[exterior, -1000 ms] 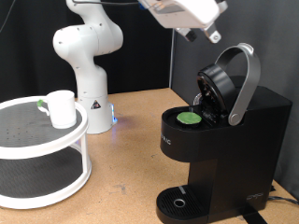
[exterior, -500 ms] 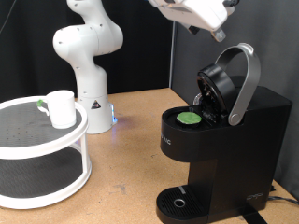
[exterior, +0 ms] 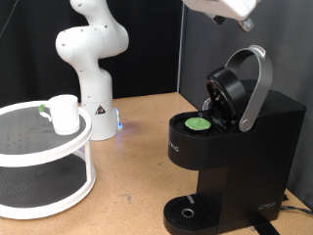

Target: Make a cup of coffee with the keurig machine

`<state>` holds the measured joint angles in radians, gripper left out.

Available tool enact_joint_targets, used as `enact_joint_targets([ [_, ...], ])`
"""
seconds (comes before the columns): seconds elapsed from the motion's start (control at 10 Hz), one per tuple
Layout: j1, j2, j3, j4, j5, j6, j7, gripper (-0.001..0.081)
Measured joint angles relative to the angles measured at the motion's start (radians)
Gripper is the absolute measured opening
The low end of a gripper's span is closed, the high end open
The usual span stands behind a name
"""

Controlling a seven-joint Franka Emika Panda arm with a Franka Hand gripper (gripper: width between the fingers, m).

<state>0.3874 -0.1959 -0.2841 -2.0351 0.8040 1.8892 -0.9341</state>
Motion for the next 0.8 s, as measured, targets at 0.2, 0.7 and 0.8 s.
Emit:
enact_joint_targets([
  [0.2,0.008,0.018,0.020,0.018,-0.004,-0.010,0.021,0.0805],
  [0.7,0.027,0.045,0.084,0.025,0.023,0.085,0.031,0.0805],
  [0.8,0.032,0.049,0.096,0.027,0.025,0.097,0.038,0.0805],
])
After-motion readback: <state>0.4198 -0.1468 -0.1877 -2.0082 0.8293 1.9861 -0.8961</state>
